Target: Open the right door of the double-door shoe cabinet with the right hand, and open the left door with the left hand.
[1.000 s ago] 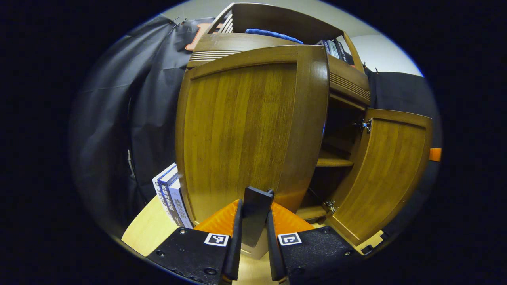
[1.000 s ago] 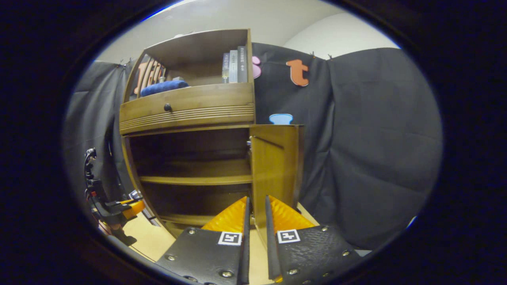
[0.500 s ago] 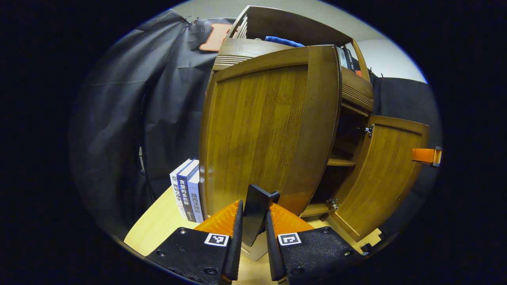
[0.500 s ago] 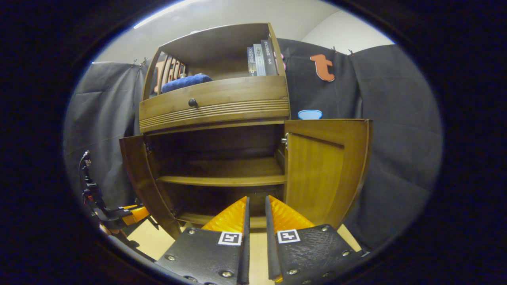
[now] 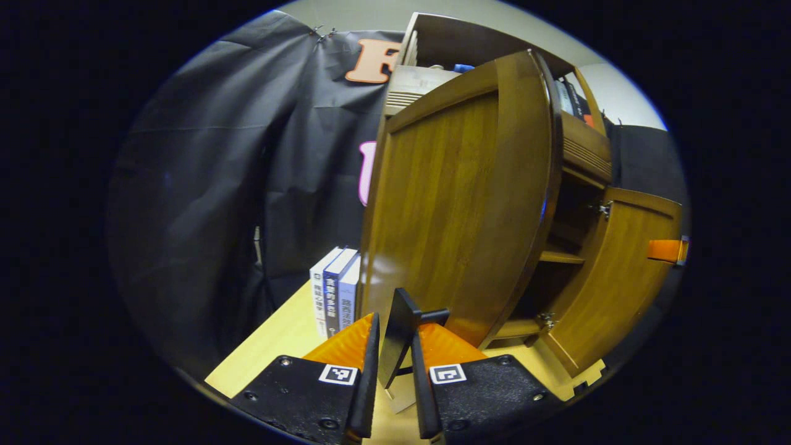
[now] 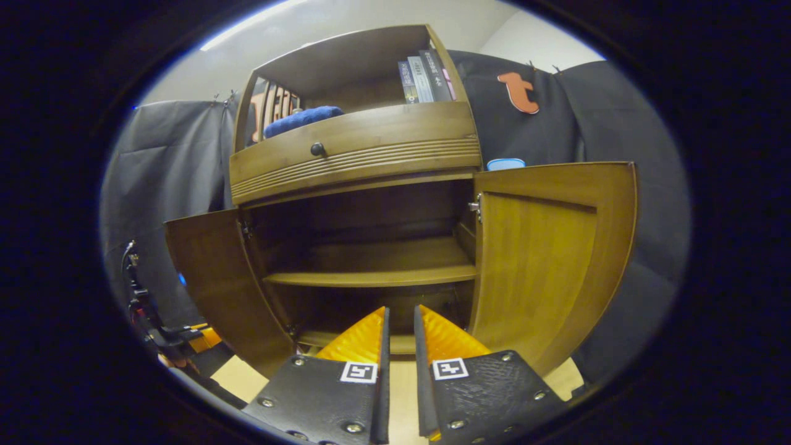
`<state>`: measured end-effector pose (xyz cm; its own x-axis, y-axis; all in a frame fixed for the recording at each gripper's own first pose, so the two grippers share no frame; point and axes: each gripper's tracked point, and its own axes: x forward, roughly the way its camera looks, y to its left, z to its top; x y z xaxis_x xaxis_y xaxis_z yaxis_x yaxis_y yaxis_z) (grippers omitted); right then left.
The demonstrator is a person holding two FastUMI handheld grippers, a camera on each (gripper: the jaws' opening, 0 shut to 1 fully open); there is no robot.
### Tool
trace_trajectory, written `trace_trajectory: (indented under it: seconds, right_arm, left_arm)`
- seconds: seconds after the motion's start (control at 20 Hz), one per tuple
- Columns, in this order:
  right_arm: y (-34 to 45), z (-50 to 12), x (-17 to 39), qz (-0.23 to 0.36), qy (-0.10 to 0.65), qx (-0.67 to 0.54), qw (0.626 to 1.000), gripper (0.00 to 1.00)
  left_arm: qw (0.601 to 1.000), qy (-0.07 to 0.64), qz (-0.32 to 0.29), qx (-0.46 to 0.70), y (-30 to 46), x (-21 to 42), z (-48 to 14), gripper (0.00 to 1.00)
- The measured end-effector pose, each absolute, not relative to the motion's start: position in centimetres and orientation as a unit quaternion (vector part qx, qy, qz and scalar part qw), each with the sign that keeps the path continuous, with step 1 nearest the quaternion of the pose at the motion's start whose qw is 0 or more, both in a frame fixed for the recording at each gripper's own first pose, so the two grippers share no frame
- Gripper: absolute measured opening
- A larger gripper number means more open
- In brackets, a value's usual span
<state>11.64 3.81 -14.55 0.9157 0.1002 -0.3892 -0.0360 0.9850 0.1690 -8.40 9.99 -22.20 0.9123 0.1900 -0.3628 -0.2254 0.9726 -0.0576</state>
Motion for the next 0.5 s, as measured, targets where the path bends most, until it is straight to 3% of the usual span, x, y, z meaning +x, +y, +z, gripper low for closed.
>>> trace_trajectory:
  seconds: [0.1, 0.15, 0.2, 0.25, 0.3, 0.5]
  right_arm:
    - [4.2, -14.9, 12.0, 0.041, 0.204, 0.075, 0.975, 0.18]
    - [4.4, -15.1, 12.0, 0.043, 0.206, 0.074, 0.975, 0.18]
    - [4.5, -15.4, 12.1, 0.045, 0.208, 0.076, 0.974, 0.18]
    - [4.7, -15.5, 12.2, 0.047, 0.21, 0.078, 0.973, 0.18]
    - [4.7, -15.5, 12.3, 0.049, 0.21, 0.08, 0.973, 0.18]
    - [4.8, -15.7, 12.6, 0.053, 0.212, 0.074, 0.973, 0.19]
  left_arm:
    - [0.977, 0.177, 0.107, -0.045, 11.2, -8.9, -21.9, 0.12]
    - [0.978, 0.178, 0.106, -0.038, 11.6, -9.1, -22.0, 0.2]
    - [0.978, 0.178, 0.103, -0.031, 11.9, -9.3, -21.9, 0.2]
    - [0.979, 0.177, 0.099, -0.025, 12.1, -9.3, -21.8, 0.12]
    - [0.98, 0.176, 0.095, -0.02, 12.1, -9.4, -21.8, 0.2]
    - [0.981, 0.173, 0.088, 0.003, 13.3, -10.0, -21.5, 0.2]
